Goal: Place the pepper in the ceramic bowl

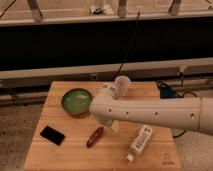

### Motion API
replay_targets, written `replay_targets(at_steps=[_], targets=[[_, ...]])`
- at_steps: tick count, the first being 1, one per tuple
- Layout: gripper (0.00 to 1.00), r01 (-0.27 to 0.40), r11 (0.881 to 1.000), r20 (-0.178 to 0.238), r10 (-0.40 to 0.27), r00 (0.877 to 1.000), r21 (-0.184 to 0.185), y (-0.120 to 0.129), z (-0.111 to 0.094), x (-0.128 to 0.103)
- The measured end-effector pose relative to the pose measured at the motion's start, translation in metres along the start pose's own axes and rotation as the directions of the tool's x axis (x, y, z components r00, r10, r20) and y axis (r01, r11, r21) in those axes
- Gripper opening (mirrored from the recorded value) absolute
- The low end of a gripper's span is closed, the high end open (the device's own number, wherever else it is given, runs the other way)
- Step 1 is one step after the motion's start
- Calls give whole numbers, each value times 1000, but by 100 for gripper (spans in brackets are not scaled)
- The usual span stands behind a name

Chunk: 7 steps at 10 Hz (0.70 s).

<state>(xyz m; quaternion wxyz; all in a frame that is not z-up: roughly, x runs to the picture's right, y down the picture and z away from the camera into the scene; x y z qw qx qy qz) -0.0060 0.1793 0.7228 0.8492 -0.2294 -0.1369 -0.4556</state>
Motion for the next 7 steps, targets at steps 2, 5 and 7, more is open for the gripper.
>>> replay_targets(at_steps=[2,5,7], targets=[[80,51,999,14,-51,999,-17,-4,8,-9],[80,116,993,35,-115,993,-35,-7,20,-22],[80,146,988,45,-144,989,-52,-3,32,-30]])
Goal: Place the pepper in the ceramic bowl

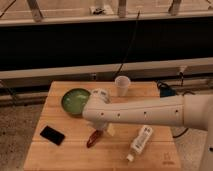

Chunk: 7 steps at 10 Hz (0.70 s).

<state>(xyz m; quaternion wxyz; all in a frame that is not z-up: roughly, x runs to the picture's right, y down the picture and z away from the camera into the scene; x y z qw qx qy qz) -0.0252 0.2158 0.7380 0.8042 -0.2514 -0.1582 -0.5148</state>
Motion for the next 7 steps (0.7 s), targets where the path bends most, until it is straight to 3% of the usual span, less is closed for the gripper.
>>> replay_targets(at_steps=[7], targets=[[80,103,994,29,-102,994,-44,-4,28,-30]])
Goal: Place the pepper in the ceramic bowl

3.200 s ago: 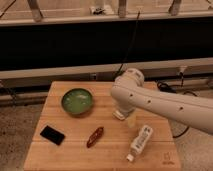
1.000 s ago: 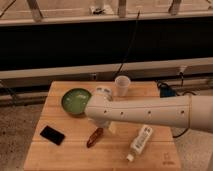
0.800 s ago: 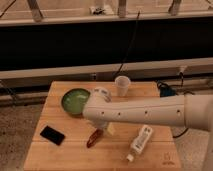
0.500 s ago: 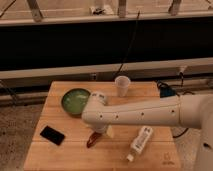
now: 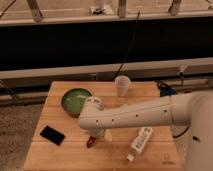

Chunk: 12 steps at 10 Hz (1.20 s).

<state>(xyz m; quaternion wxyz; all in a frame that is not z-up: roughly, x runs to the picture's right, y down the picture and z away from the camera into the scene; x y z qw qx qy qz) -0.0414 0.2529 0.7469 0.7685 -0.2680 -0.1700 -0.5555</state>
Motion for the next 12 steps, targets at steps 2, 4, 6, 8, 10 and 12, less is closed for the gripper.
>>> replay_targets(at_steps=[2,4,6,8,10,12], targets=[[80,30,1000,0,-30,1000,-5,-5,5,-5],[80,53,999,0,-53,999,-10,-9,10,-9],[80,56,998,0,-56,998,-13,-6,13,-10],[80,69,998,2,-69,998,-12,-8,19,-14],[80,73,997,1,-73,997,-15,-8,23,-15],[80,79,997,3,-79,997,-17,-8,27,-17]])
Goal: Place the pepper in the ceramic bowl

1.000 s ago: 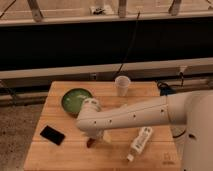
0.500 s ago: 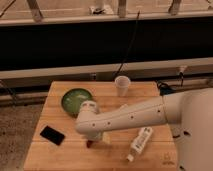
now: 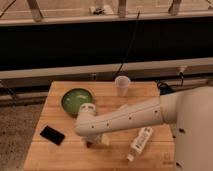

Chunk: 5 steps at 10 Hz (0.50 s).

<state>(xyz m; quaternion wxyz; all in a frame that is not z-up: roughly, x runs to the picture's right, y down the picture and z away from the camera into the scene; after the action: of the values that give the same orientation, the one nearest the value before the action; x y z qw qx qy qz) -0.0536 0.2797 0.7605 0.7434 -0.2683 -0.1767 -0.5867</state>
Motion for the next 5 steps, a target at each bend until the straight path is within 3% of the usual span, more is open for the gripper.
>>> replay_targets(at_steps=[5], targets=[[80,10,1000,8,-10,1000,-1,0,7,-3]])
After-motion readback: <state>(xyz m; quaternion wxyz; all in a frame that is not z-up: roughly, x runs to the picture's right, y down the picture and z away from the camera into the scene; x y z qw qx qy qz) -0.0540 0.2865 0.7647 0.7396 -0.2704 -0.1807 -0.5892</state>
